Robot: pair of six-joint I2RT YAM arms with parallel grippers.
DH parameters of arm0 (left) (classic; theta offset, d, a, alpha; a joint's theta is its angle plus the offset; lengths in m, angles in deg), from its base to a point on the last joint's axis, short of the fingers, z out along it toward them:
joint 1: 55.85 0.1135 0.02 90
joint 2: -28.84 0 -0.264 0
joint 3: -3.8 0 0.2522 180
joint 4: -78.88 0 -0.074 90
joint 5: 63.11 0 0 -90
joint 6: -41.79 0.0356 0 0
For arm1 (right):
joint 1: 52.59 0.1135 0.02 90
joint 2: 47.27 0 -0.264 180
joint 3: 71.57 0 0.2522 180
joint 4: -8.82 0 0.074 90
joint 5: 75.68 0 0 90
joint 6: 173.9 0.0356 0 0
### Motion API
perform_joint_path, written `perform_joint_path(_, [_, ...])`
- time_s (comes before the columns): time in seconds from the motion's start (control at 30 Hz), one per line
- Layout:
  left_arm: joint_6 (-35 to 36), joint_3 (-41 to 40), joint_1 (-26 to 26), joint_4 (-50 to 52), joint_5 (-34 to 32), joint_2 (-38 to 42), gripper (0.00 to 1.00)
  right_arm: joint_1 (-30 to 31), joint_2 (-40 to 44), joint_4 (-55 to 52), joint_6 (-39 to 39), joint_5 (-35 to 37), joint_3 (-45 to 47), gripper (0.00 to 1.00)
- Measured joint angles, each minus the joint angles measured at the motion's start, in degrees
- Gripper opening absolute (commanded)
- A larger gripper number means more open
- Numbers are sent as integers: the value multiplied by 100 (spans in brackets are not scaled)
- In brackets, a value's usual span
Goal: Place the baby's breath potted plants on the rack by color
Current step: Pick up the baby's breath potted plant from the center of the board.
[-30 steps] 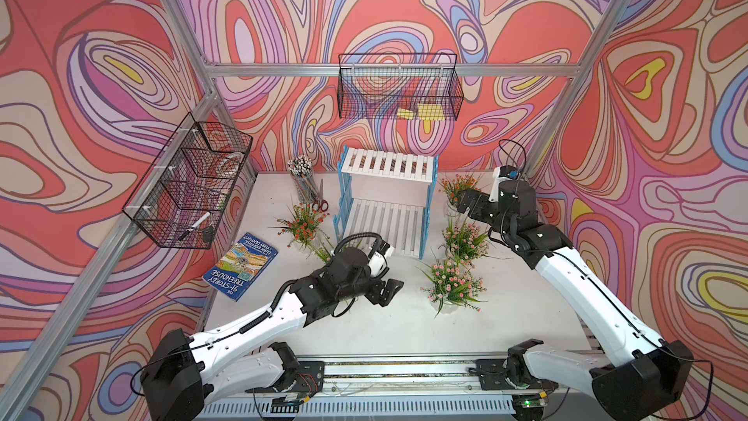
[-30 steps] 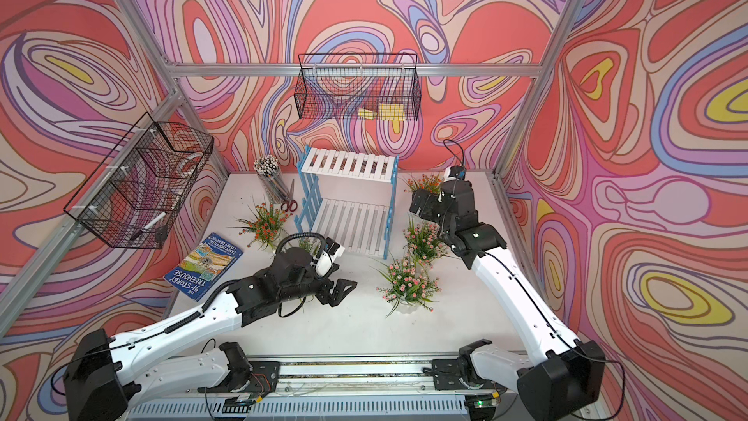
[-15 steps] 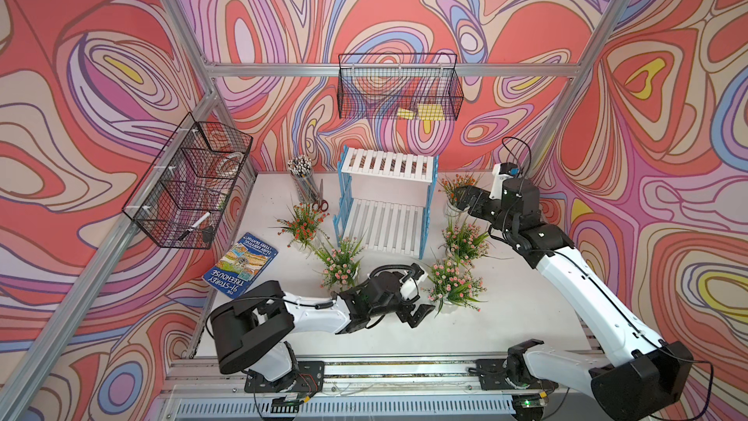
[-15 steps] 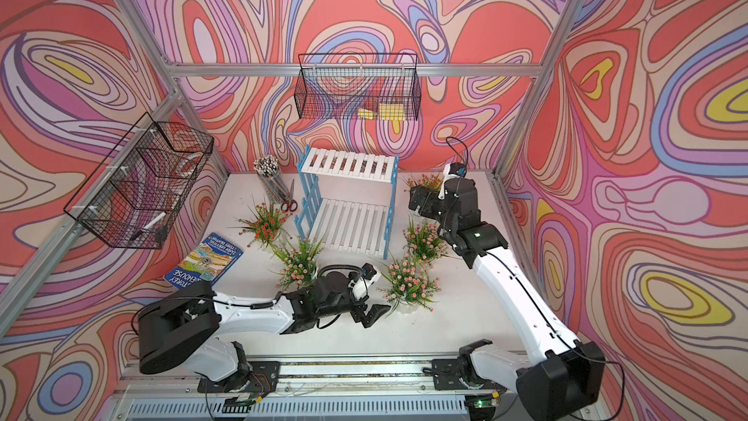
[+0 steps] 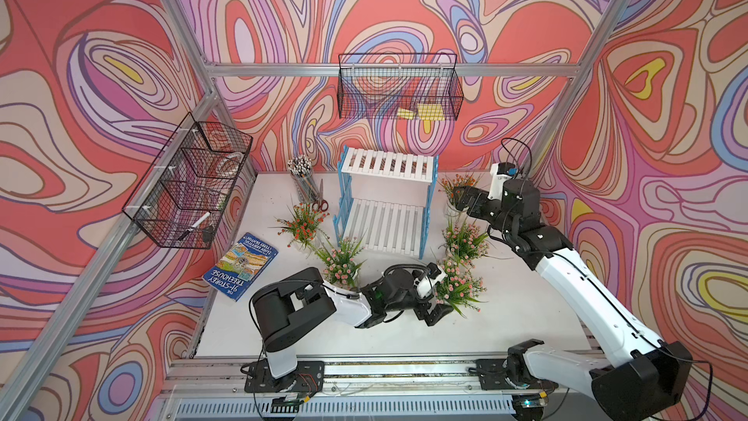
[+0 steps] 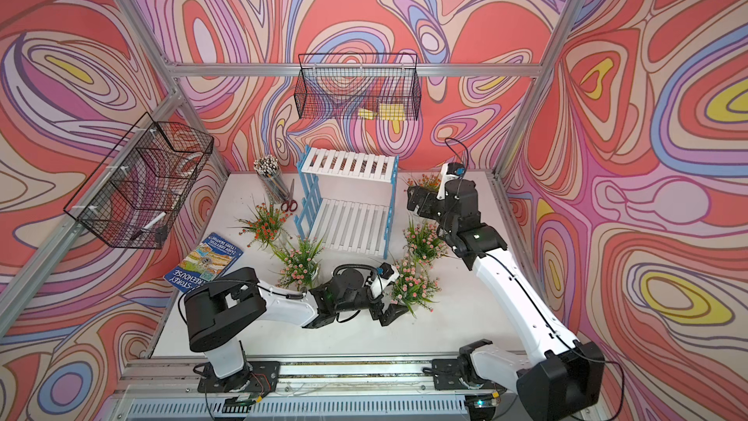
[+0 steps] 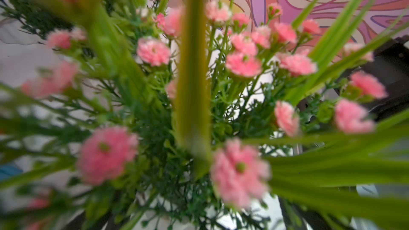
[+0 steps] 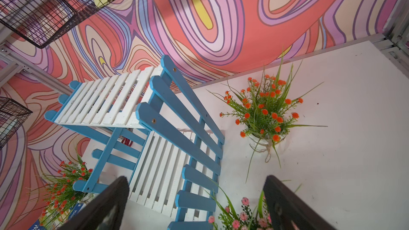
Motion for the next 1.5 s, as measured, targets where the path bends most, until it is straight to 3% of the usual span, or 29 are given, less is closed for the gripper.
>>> perform_joint_path(0.63, [173, 417, -267, -131, -76, -662, 100, 0, 282, 133, -76, -168, 299, 98])
perform_joint_path(1.03, [258, 848, -273, -310, -269, -949, 100, 0, 304, -247, -125, 282, 328, 98])
perform_joint_path(1.5, [323, 1394, -273, -199, -15, -1379, 100, -63, 271, -706, -101, 715, 286, 98])
